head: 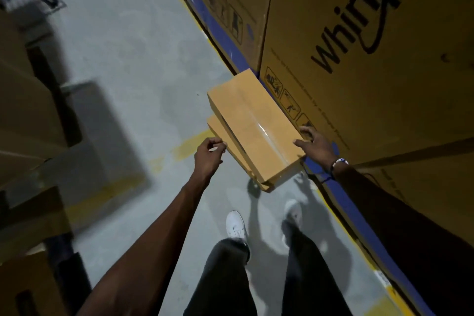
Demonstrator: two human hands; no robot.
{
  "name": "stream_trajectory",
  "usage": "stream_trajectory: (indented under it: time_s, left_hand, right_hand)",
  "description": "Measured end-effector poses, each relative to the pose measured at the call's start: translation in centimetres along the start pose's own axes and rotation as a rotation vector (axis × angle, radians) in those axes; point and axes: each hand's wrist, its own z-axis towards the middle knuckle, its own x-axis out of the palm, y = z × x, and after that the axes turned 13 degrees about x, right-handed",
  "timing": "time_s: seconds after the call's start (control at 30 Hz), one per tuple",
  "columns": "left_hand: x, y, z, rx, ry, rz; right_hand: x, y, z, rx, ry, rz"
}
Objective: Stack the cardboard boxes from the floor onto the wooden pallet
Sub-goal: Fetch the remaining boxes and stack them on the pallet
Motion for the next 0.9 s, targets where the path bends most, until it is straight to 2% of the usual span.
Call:
stream_trajectory:
  time_s: [0.17, 0.3, 0.4, 0.53, 0.63, 0.8, 0.9]
  left_hand:
    - [4.1, 3.8, 7.1, -0.014, -0.017, 0.035]
    - [7.8, 9.3, 12.6, -0.045, -0.036, 0.067]
    - [11.0, 14.0, 16.2, -0.047, -0.017, 0.121]
    - [14.2, 18.3, 20.4, 0.023, -0.016, 0.208]
    - [15.8, 20.7, 22.8, 0.080, -0.007, 0.245]
    - [18.1, 23.8, 25.3, -0.008, 0.079, 0.285]
    - [18.7, 25.2, 25.6, 0.011, 0.066, 0.308]
  right_hand:
    - [0.5, -0.2, 10.0, 0.010, 0.024, -0.136]
    - [2.0, -0.5, 18.8, -0.050, 0.034, -0.285]
    - [3.8, -1.4, 25.3, -0.056, 0.089, -0.277]
    - [5.9, -2.1, 32.2, -0.137, 0.094, -0.383]
    - [7.4, -3.1, 35.5, -0.168, 0.068, -0.436]
    - [9.5, -5.0, 38.3, -0.238, -0.029, -0.518]
    - [10.0, -5.5, 39.0, -0.268, -0.051, -0.564]
